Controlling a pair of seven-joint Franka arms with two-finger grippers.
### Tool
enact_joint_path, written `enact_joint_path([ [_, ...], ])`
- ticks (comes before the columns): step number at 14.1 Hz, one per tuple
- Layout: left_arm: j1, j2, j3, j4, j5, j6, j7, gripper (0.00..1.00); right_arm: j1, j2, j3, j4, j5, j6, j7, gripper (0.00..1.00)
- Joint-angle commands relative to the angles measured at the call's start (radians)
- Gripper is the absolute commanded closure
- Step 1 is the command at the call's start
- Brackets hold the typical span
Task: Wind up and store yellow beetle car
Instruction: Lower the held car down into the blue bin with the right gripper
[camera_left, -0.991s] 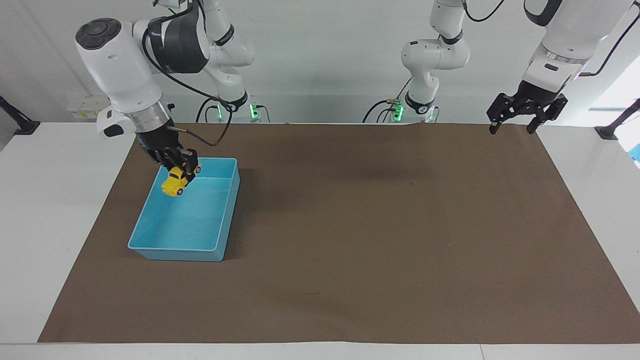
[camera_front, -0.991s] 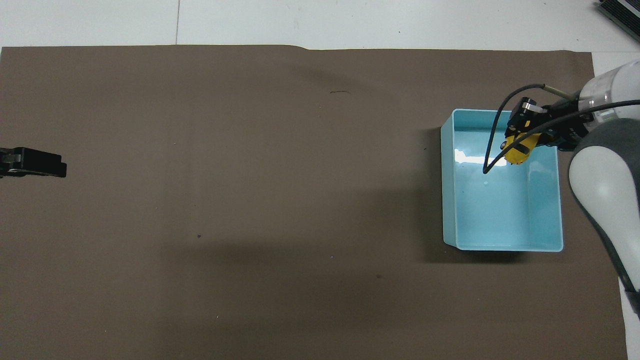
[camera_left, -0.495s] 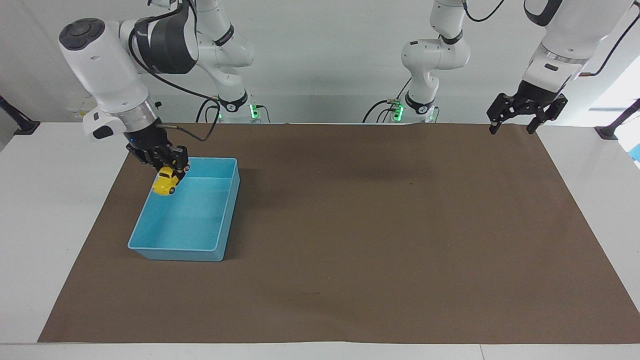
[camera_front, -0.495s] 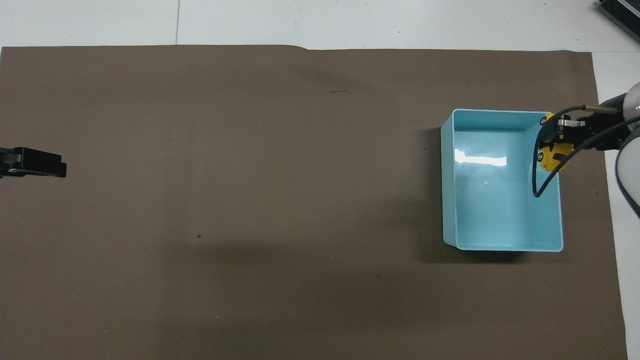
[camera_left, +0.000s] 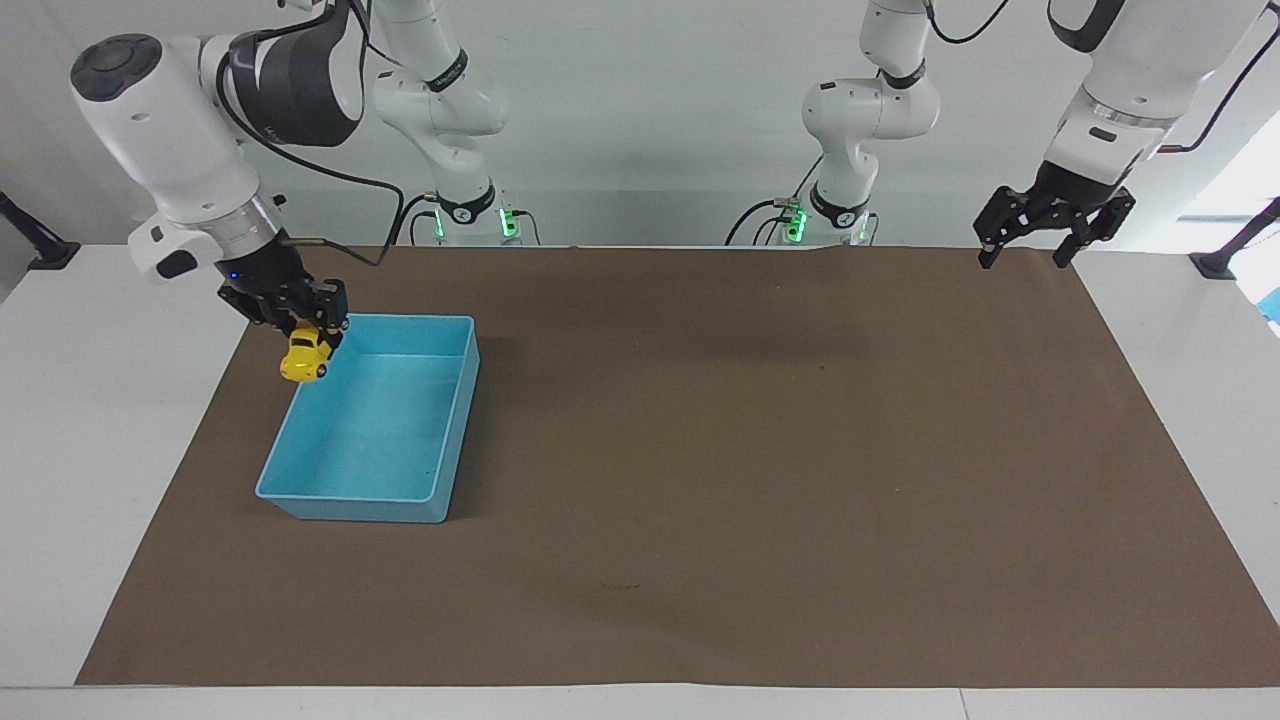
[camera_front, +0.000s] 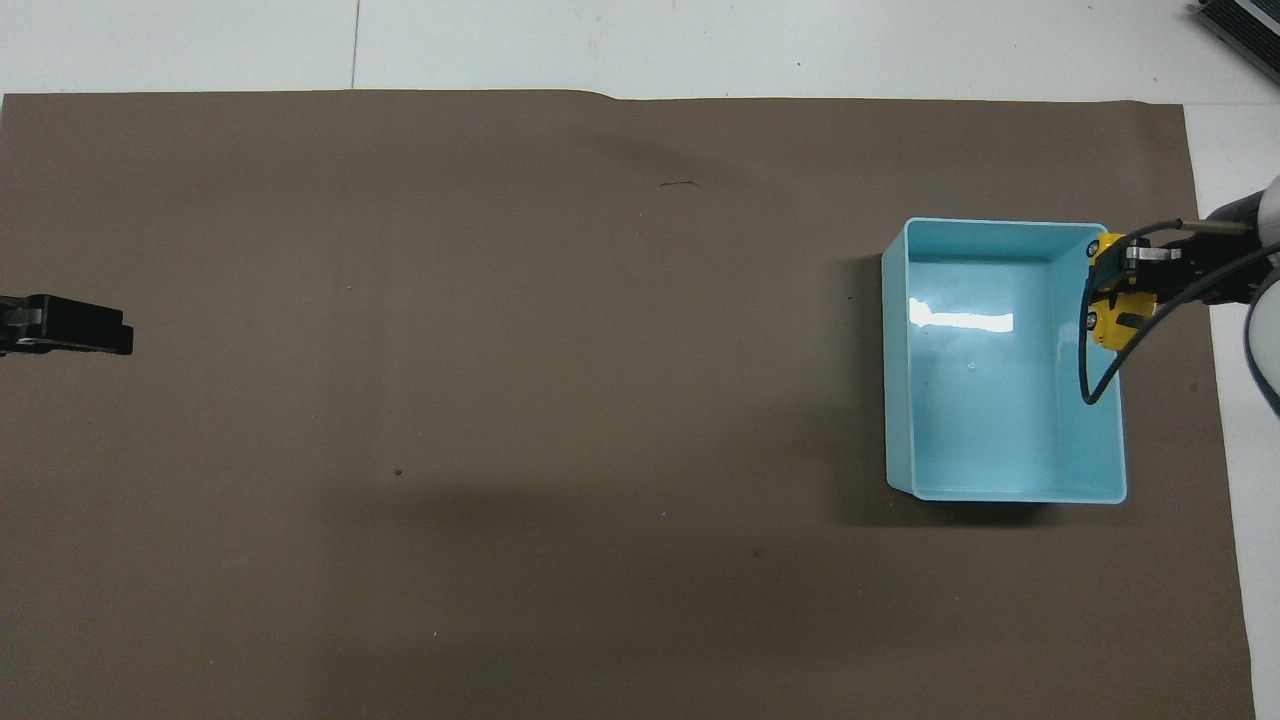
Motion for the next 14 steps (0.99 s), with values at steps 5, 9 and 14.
enact_joint_path([
  [5,0.015,-0.009,-0.007,-0.006,-0.017,-0.010,-0.003,0.00,0.007,-0.039,0.003,-0.098,-0.020,0.087,-0.023,1.00],
  [9,0.015,-0.009,-0.007,-0.006,-0.017,-0.010,-0.003,0.00,0.007,-0.037,0.004,-0.193,-0.041,0.179,-0.026,1.00],
  [14,0.015,-0.009,-0.007,-0.006,-0.017,-0.010,-0.002,0.00,0.009,-0.030,0.004,-0.313,-0.041,0.330,-0.028,1.00],
])
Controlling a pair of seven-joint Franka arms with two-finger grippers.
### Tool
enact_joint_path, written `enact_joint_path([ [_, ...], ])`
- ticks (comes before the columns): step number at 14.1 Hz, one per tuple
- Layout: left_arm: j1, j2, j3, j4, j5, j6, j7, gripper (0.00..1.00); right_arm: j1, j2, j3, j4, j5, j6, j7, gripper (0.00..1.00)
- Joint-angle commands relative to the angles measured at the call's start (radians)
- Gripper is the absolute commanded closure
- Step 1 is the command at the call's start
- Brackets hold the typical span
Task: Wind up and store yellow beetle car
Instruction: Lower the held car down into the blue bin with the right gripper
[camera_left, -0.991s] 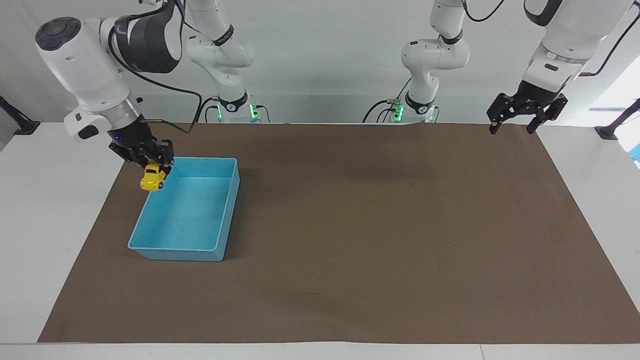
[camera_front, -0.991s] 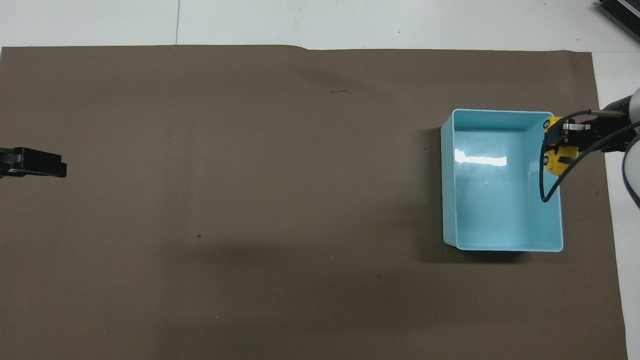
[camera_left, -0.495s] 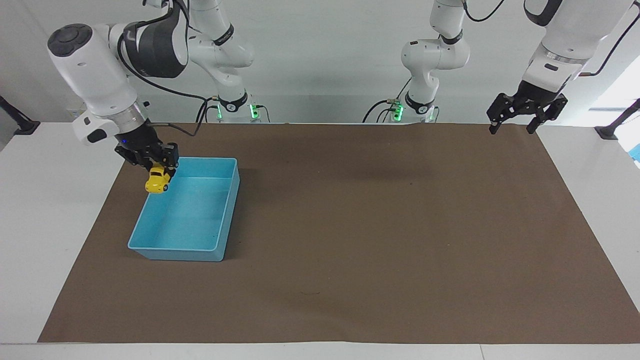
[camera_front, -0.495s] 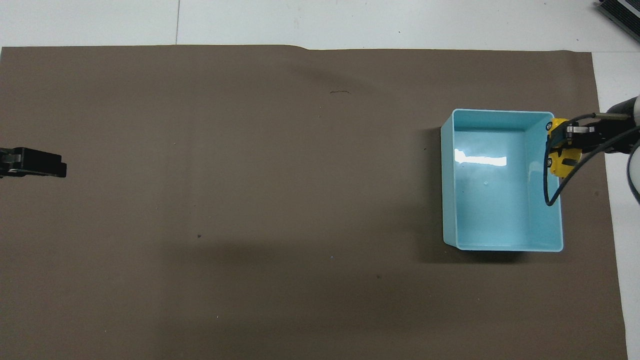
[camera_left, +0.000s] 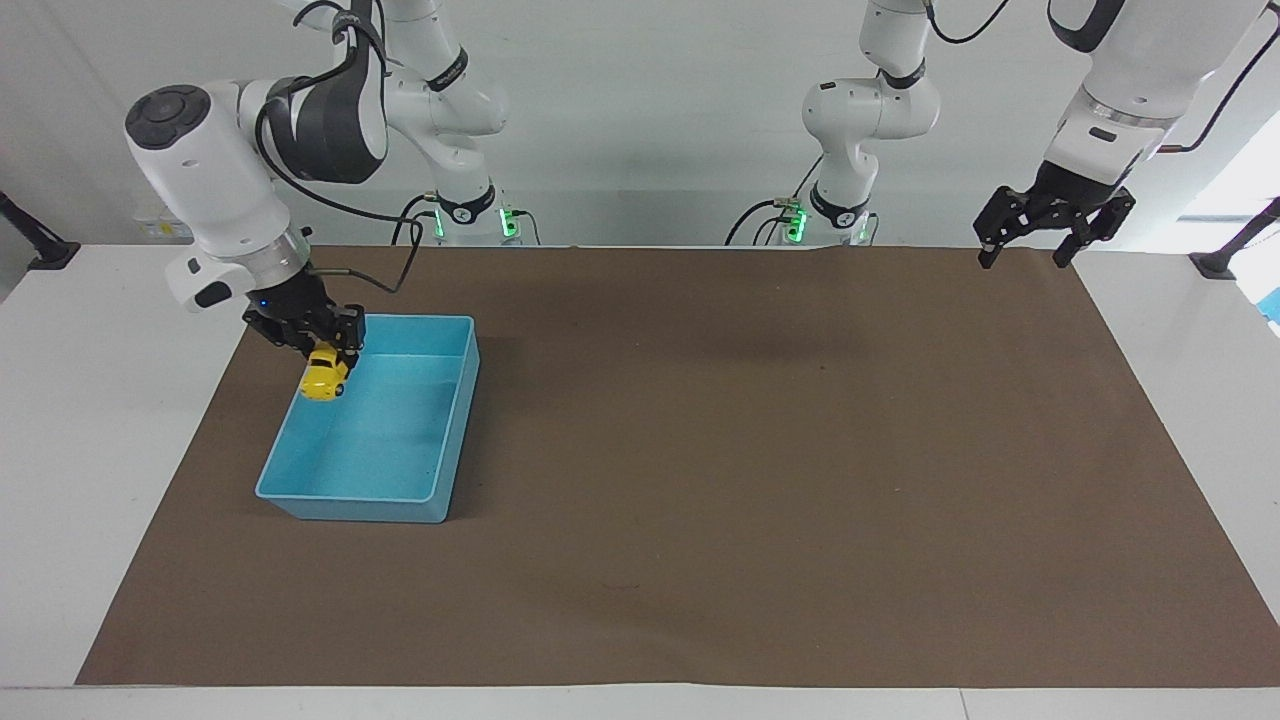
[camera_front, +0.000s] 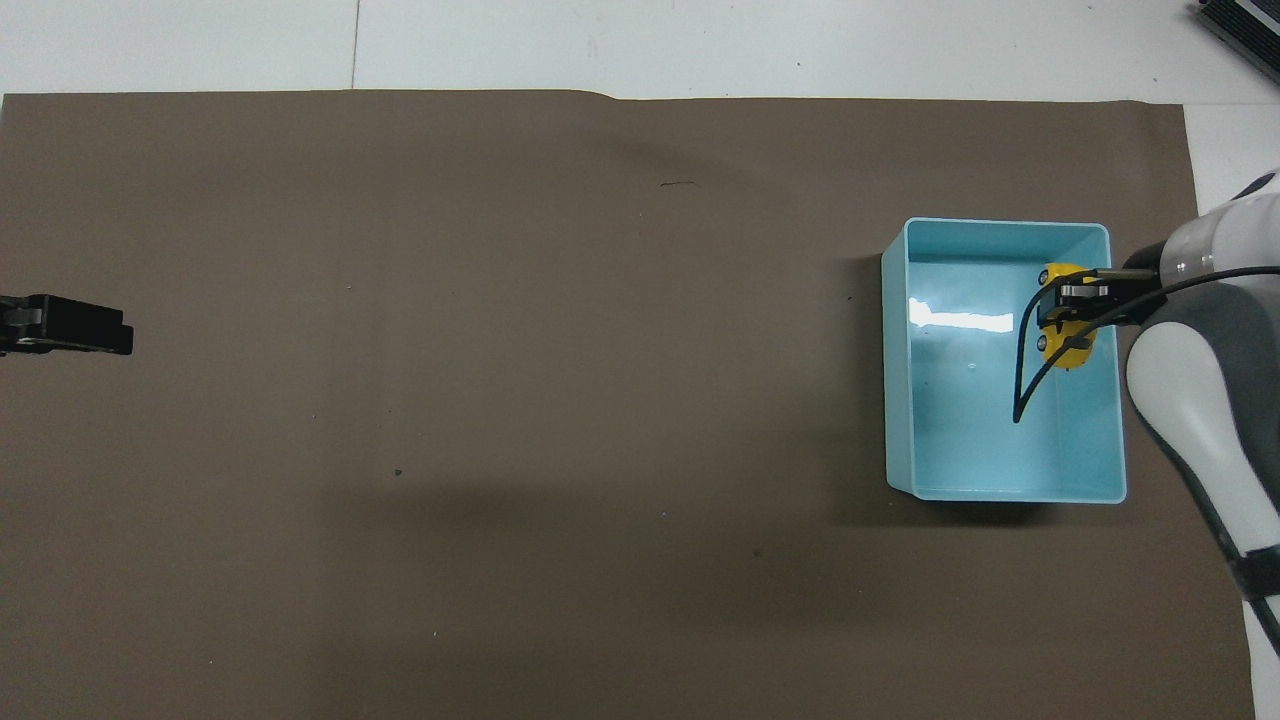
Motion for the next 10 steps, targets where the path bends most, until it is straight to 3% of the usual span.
enact_joint_path([
  [1,0.015,-0.009,-0.007,-0.006,-0.017,-0.010,-0.002,0.00,-0.002,-0.024,0.003,-0.080,-0.016,0.084,-0.028,1.00],
  [7,0.015,-0.009,-0.007,-0.006,-0.017,-0.010,-0.003,0.00,0.017,-0.014,0.006,-0.178,-0.016,0.178,-0.037,1.00],
  [10,0.015,-0.009,-0.007,-0.006,-0.017,-0.010,-0.003,0.00,0.021,-0.024,0.006,-0.273,-0.016,0.298,-0.076,1.00],
])
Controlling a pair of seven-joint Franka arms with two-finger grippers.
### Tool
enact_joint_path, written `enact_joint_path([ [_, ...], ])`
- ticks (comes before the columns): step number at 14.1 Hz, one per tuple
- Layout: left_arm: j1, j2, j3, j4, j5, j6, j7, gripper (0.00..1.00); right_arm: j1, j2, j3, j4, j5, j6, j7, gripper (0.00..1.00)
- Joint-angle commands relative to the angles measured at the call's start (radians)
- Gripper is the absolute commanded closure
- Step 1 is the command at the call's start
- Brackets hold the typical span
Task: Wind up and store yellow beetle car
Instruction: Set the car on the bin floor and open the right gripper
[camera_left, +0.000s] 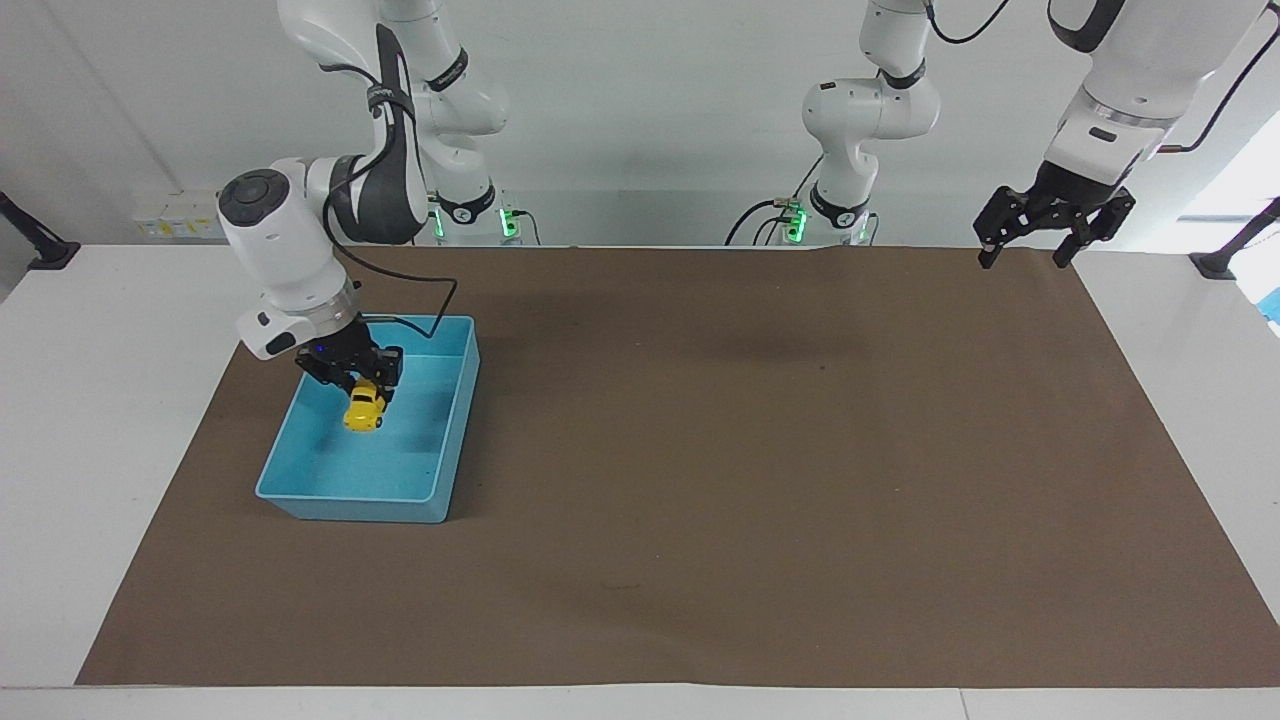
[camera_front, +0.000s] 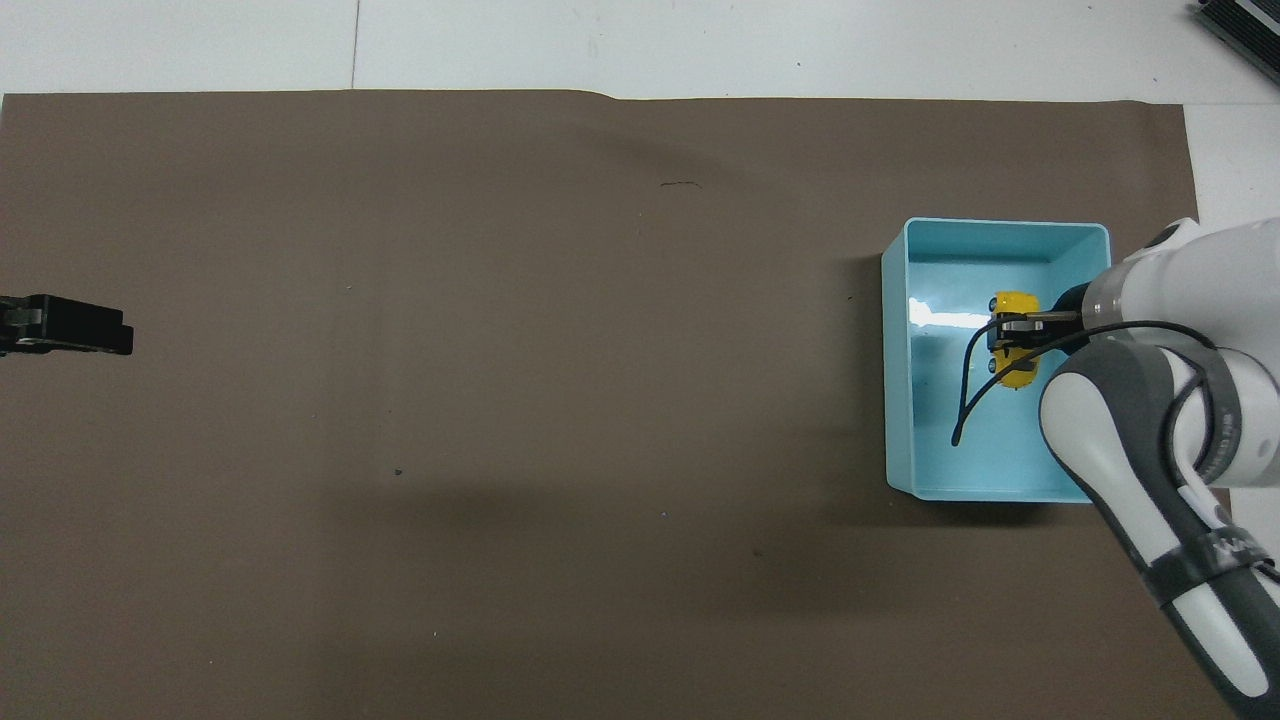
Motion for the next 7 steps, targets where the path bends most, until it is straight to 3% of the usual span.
enact_joint_path([
  [1,0.015,-0.009,-0.007,-0.006,-0.017,-0.010,-0.003,0.00,-0.007,-0.022,0.004,-0.080,-0.015,0.081,-0.043,1.00],
  [5,0.015,-0.009,-0.007,-0.006,-0.017,-0.010,-0.003,0.00,-0.009,-0.001,0.004,-0.132,-0.015,0.164,-0.081,1.00],
  [7,0.015,-0.009,-0.007,-0.006,-0.017,-0.010,-0.003,0.00,-0.007,-0.004,0.004,-0.198,-0.015,0.260,-0.090,1.00],
])
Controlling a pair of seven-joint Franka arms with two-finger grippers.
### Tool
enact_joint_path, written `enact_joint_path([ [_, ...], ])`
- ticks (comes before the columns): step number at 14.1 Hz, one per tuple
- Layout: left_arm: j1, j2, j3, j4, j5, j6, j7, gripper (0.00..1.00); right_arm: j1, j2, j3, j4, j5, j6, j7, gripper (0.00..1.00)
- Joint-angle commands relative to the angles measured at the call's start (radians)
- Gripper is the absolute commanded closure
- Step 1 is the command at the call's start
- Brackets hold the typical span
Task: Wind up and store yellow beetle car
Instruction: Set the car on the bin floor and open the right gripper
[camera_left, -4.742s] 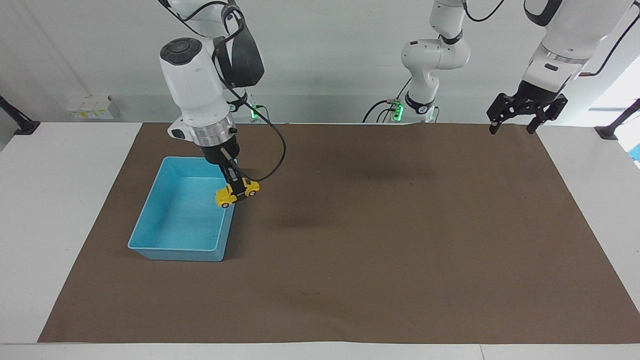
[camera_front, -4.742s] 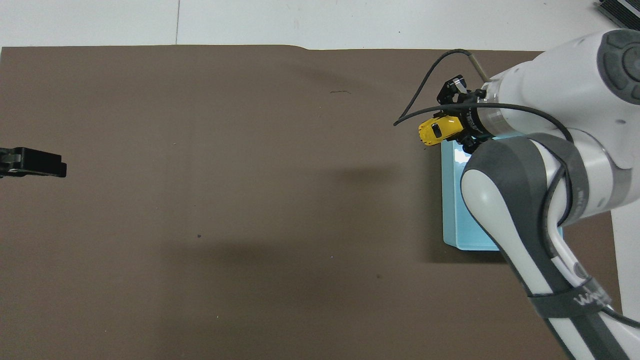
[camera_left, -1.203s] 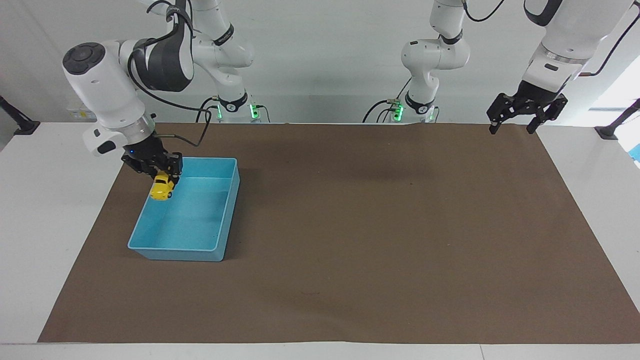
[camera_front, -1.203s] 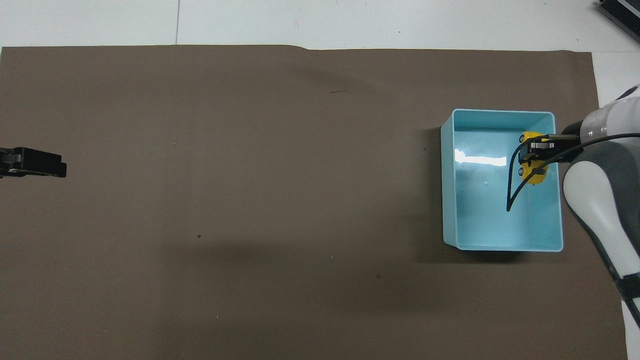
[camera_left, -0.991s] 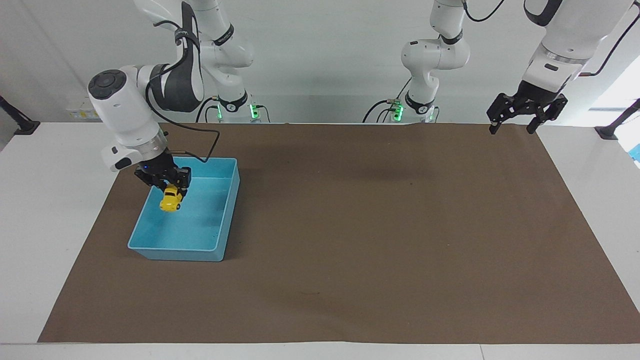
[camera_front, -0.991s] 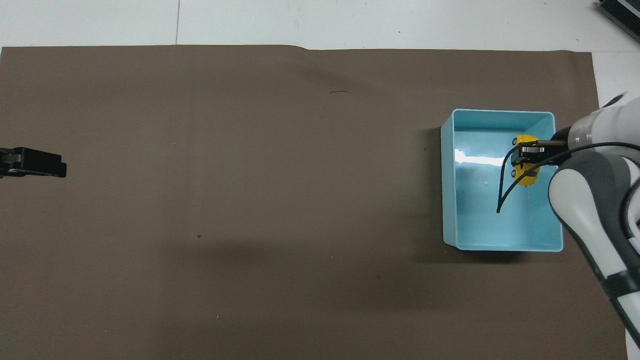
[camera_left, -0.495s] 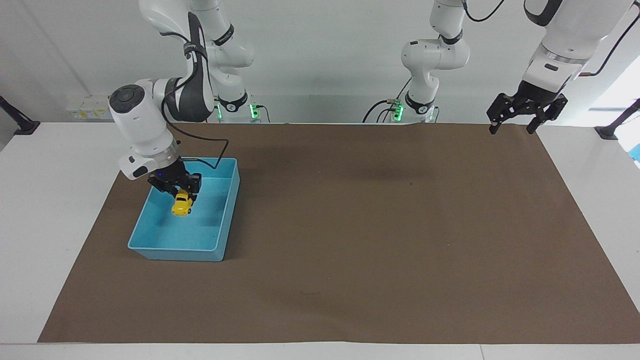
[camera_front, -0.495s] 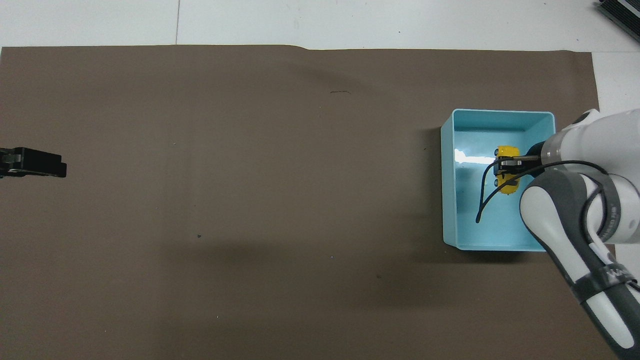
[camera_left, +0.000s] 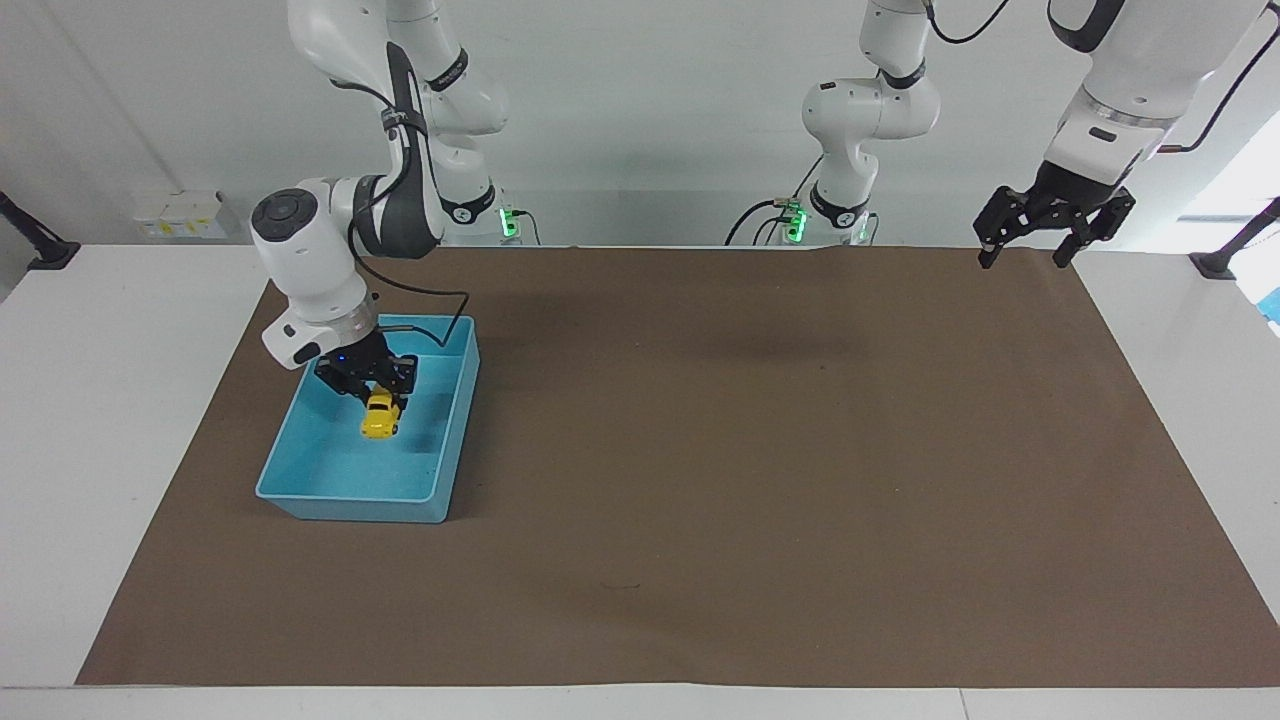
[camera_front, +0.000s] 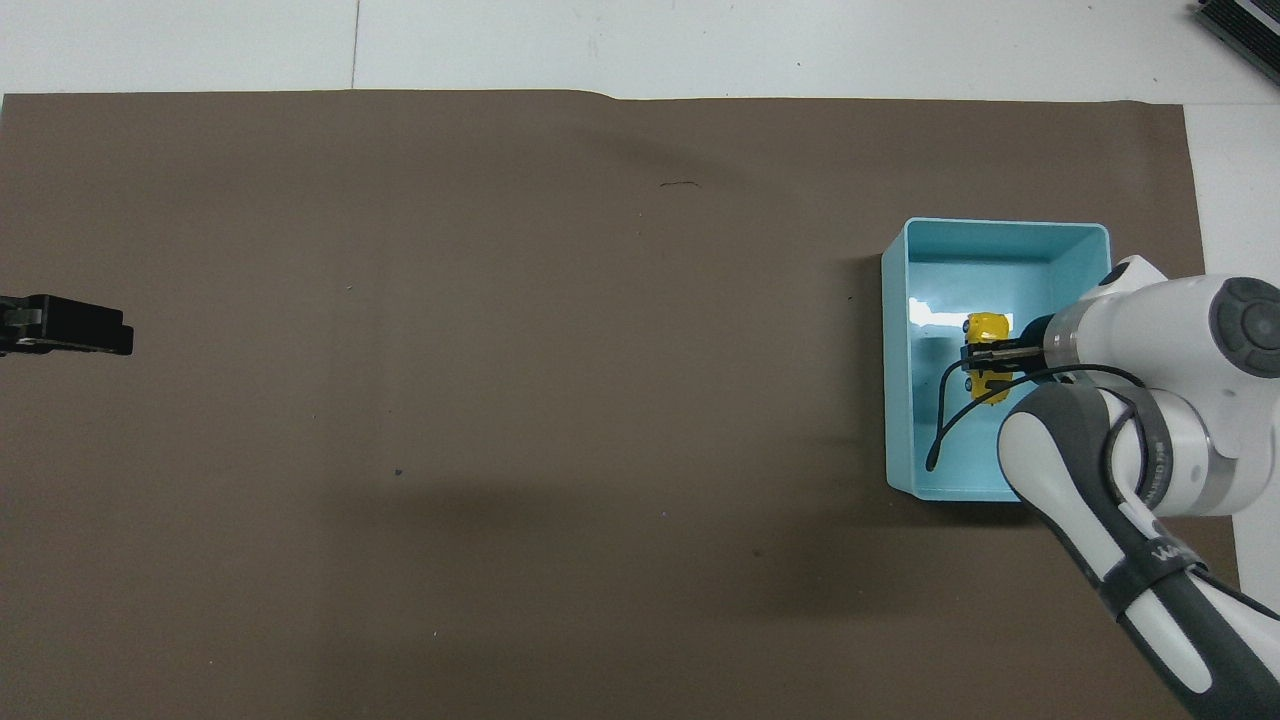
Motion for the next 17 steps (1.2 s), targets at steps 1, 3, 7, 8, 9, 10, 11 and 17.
enact_joint_path([
  [1,0.015,-0.009,-0.007,-0.006,-0.017,-0.010,-0.003,0.00,-0.010,-0.006,0.004,-0.072,-0.015,0.090,-0.031,1.00],
  [3,0.015,-0.009,-0.007,-0.006,-0.017,-0.010,-0.002,0.00,-0.010,-0.001,0.004,-0.070,-0.015,0.089,-0.038,1.00],
  [7,0.015,-0.009,-0.007,-0.006,-0.017,-0.010,-0.003,0.00,0.007,0.003,0.004,-0.059,-0.015,0.090,-0.055,0.00],
  [8,0.015,-0.009,-0.007,-0.006,-0.017,-0.010,-0.002,0.00,0.007,0.000,0.004,-0.055,-0.015,0.081,-0.066,0.00],
  [9,0.015,-0.009,-0.007,-0.006,-0.017,-0.010,-0.002,0.00,0.007,-0.001,0.004,-0.034,-0.015,0.072,-0.073,0.00],
  [10,0.015,-0.009,-0.007,-0.006,-0.017,-0.010,-0.002,0.00,0.004,-0.006,0.004,-0.009,-0.015,0.040,-0.074,0.00],
  [11,0.015,-0.009,-0.007,-0.006,-0.017,-0.010,-0.003,0.00,0.004,-0.006,0.004,0.025,-0.013,-0.017,-0.072,0.00],
  [17,0.015,-0.009,-0.007,-0.006,-0.017,-0.010,-0.002,0.00,-0.005,-0.012,0.001,0.189,-0.012,-0.235,-0.075,0.00],
])
